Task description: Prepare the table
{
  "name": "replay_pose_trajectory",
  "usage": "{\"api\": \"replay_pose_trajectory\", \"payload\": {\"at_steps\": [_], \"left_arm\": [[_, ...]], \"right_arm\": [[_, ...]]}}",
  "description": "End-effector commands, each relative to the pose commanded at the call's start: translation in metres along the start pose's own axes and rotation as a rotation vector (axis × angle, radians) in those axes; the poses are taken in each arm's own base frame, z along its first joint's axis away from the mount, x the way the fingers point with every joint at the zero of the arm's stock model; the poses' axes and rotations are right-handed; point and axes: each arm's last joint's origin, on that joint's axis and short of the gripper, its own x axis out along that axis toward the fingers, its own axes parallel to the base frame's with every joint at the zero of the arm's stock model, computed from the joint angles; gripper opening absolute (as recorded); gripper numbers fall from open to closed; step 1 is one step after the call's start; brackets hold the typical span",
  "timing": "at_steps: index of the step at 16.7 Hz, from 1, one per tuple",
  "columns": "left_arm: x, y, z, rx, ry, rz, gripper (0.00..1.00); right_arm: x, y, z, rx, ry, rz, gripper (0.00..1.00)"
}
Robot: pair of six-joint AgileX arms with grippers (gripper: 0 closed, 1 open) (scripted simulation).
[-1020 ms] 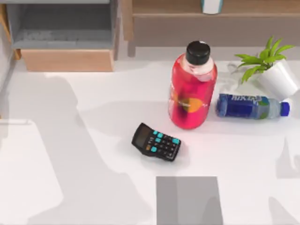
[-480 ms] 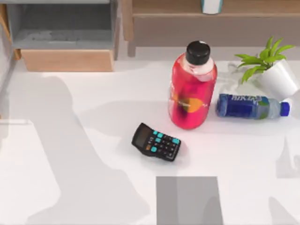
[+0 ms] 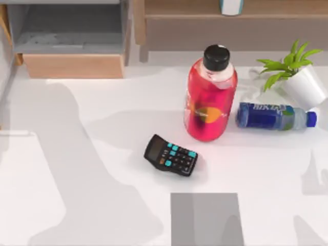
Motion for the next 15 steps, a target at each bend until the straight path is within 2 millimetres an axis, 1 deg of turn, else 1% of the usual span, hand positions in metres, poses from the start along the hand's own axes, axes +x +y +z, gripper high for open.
{"api": "replay_pose_trajectory", "payload": {"at_steps": [4, 5, 14, 15], "left_arm": [[0.0, 0.0, 0.0, 0.0, 0.0, 0.0, 0.02], [0.0, 0.0, 0.0, 0.0, 0.0, 0.0, 0.0], [-0.0004, 0.0007, -0.0001, 0.0, -0.001, 0.001, 0.0], [-0.0053, 0.0011, 0.0001, -0.003, -0.009, 0.005, 0.0]], "right_arm": [[0.0, 0.0, 0.0, 0.0, 0.0, 0.0, 1.0], [0.0, 0.0, 0.0, 0.0, 0.0, 0.0, 1.0], [0.0, 0.0, 0.0, 0.0, 0.0, 0.0, 1.0], [0.0, 0.0, 0.0, 0.0, 0.0, 0.0, 1.0]]}}
